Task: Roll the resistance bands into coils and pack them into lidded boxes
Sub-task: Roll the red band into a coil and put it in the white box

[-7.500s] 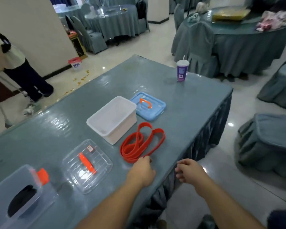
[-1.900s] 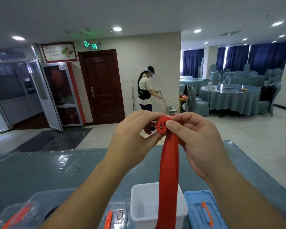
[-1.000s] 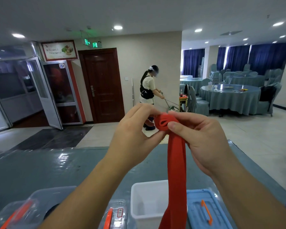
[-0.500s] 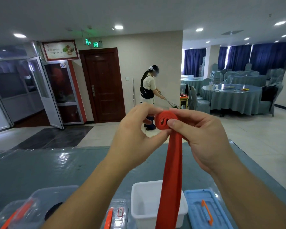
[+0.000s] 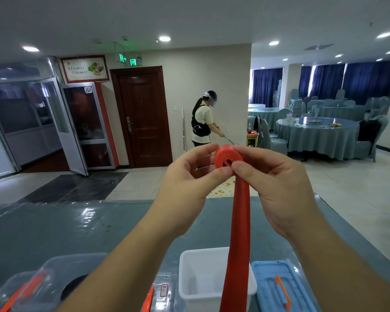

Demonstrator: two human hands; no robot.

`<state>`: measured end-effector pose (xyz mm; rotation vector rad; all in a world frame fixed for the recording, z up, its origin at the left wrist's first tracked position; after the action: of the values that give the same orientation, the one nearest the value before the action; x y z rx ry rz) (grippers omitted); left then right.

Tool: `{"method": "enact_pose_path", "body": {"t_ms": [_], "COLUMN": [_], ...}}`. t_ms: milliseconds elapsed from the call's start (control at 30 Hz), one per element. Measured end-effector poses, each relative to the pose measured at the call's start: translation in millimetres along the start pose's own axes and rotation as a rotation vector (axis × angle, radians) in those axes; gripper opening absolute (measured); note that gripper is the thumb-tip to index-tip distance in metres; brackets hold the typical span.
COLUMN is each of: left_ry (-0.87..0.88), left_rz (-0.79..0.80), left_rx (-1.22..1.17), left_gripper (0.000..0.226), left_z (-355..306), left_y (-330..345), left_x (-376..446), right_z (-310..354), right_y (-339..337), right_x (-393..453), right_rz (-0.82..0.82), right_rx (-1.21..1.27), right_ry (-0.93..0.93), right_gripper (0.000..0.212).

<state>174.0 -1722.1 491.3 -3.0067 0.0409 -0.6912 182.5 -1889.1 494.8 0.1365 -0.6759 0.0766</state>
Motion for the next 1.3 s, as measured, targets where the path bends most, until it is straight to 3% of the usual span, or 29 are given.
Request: {"method": "enact_pose_path", "body": {"t_ms": [133,233,467,633,700,867,933,1067,1133,1200,1300], "left_ry": [-0.052,-0.037,-0.053,0.004,0.044,-0.008,-0.057,0.010,0.039,0.079,0.023], "left_rz": [0.218,0.233,0.091,0.181,0.215,0.072,0.065,0.235,0.242,0.176,0.088], "left_rx": [0.190,0.210,-0.229,0.133,0.197,-0.146,-0.213,0.216,0.330,0.251,-0.053], "left_gripper": [0.033,0.030,0.048,0.035,0.034,0.034,0.035,0.038,0.037,0.034,0.034], "left_z": [-4,-13,6,-5,-15,-10,-2,-10,-15,-18,-6], "left_y": [1,-8,-2,-7,-12,-10,-7,-14,-20,-22,-10], "left_x": [4,10,7,10,13,9,8,14,18,18,12], "right_z": [1,0,7,15,17,11,10,10,10,9,5], "right_y": [-2,-1,-4,-7,-4,-5,-7,-7,-4,-1,0], "right_x": [0,2,5,8,8,10,11,13,14,14,15], "right_rz": [0.132,0.179,0.042,0.187,0.198,0.061,0.064,0.192,0.208,0.169,0.114], "right_rx": [-0.241,-0.194,-0.078,-0.318,-0.297,-0.019,-0.042,-0.321,-0.308,-0.190,-0.055], "right_ry": [-0.023,0.050,-0.030,-0.040,-0.064,-0.055,-0.047,-0.046,-0.055,-0.071,-0.079], "right_gripper": [0.034,0.036,0.030,0.029,0.029,0.034,0.032,0.031,0.031,0.034,0.039]}}
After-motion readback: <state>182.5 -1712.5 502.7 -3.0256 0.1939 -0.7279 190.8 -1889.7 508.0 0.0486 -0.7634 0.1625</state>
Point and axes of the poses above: each hand's wrist, its own x-axis towards the middle knuckle, its own y-axis out of the palm, z = x × y, the point moved 6 cm from there along x, towards the middle knuckle, and after that the axes turned 1 degree about x, right-handed, at the moved point
